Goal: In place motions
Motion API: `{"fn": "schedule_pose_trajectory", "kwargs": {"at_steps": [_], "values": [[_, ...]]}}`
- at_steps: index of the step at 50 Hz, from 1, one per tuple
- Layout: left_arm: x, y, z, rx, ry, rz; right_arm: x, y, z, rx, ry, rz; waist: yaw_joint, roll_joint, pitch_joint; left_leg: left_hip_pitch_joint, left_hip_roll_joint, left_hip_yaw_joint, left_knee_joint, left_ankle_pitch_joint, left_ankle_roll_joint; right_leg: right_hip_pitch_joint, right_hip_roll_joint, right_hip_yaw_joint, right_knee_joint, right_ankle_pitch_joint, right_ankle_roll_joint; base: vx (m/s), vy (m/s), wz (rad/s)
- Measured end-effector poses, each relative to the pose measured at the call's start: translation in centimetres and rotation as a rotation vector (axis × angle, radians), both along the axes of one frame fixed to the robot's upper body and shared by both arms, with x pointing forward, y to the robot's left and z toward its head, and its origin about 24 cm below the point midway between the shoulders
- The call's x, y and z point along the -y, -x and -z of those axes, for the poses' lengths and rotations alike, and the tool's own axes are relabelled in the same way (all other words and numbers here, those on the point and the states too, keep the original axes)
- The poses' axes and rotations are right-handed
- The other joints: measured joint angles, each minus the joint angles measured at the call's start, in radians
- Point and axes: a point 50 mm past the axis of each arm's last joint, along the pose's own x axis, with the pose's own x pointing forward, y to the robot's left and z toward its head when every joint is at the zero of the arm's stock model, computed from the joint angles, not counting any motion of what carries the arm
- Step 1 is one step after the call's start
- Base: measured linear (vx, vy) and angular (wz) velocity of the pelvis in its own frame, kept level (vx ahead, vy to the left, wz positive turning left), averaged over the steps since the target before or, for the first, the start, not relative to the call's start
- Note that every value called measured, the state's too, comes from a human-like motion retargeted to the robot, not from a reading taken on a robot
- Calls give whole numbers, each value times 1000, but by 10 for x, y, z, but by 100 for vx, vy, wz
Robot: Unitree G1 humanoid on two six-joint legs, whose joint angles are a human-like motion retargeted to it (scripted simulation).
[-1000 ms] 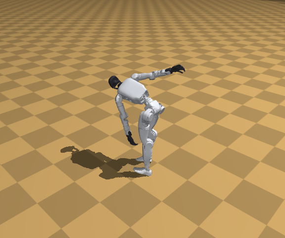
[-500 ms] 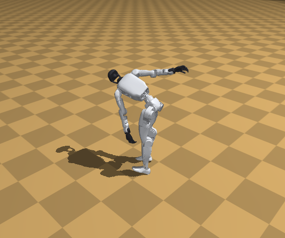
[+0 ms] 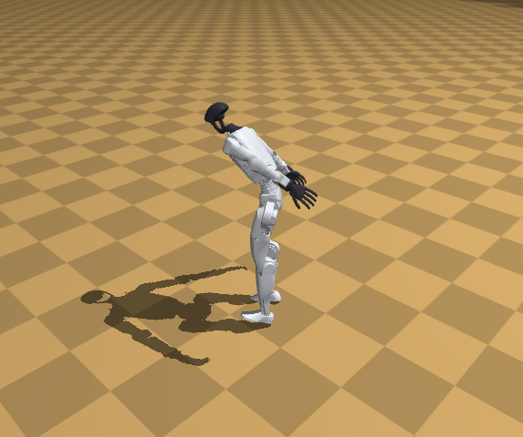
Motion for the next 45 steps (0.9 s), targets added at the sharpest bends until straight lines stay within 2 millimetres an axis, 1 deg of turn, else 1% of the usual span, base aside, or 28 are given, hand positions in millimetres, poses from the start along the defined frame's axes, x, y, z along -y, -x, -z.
{"fn": "schedule_pose_trajectory", "kwargs": {"at_steps": [3,5,7,10,13,15,17,20,22,25,27,31,34,37,40,42,45], "values": [[3,24,-13,-59,5,21,12,-22,-15,45,37,-53,51,48,0,-39,-24,-44,-9,16,10,-9,-27,-46,1,-11,5,29,-3,128],[3,42,-26,-144,-20,22,20,-33,-25,74,67,-77,87,78,0,-69,-41,-73,-14,28,16,-18,-46,-76,3,-17,10,27,-7,134],[5,56,-35,-185,-59,-28,29,-40,-36,98,101,-91,120,109,0,-104,-60,-108,-18,42,24,-30,-64,-111,3,-21,15,28,-10,144],[10,70,-45,-201,-115,-149,41,-48,-53,125,149,-103,178,153,0,-162,-87,-152,-24,67,34,-57,-90,-168,7,-25,24,16,-21,139],[14,71,-45,-156,-181,-298,51,-58,-69,158,185,-112,260,189,0,-234,-102,-173,-34,97,41,-99,-104,-210,5,-25,35,18,-32,113],[17,66,-40,-98,-235,-415,57,-69,-82,182,205,-126,317,210,0,-290,-106,-178,-39,117,44,-133,-107,-232,4,-28,44,5,-40,108],[20,62,-35,-52,-298,-525,62,-83,-96,210,235,-158,348,237,0,-343,-110,-207,-40,134,45,-162,-107,-263,4,-33,49,10,-34,123],[26,57,-30,-5,-374,-649,65,-107,-118,258,285,-203,396,251,0,-423,-118,-230,-43,154,50,-216,-105,-281,7,-39,53,4,-36,91],[27,52,-25,17,-397,-675,65,-123,-129,309,298,-214,422,267,0,-474,-125,-252,-45,167,50,-251,-106,-304,12,-43,51,15,-37,95],[27,45,-20,39,-390,-649,60,-144,-141,408,290,-222,485,270,0,-543,-139,-268,-56,185,51,-314,-115,-327,22,-47,48,12,-44,72],[29,43,-18,23,-379,-644,58,-156,-150,460,283,-241,534,281,0,-581,-144,-280,-62,196,52,-345,-115,-334,18,-42,53,14,-43,53],[34,36,-12,29,-420,-710,52,-179,-169,503,318,-310,614,293,0,-650,-155,-306,-74,215,62,-397,-113,-355,-3,-26,63,13,-33,36],[30,25,-6,68,-465,-730,48,-194,-186,524,354,-360,669,311,0,-700,-166,-330,-83,228,73,-444,-111,-370,-11,-12,58,9,-27,30],[17,5,2,110,-463,-665,53,-199,-207,548,396,-367,753,353,0,-746,-173,-348,-92,239,84,-489,-105,-374,-16,0,58,14,-23,10],[-4,-24,9,175,-407,-517,66,-190,-229,586,444,-312,882,425,0,-787,-173,-352,-103,249,86,-535,-102,-373,-16,8,61,8,-32,0],[-13,-42,13,197,-390,-470,73,-184,-243,611,454,-289,959,469,0,-820,-173,-352,-104,252,86,-566,-98,-373,-18,12,63,8,-28,3],[-36,-70,12,261,-475,-475,77,-182,-253,634,424,-268,1076,480,0,-877,-174,-342,-105,255,87,-628,-97,-360,-21,20,61,7,-27,-2]]}}
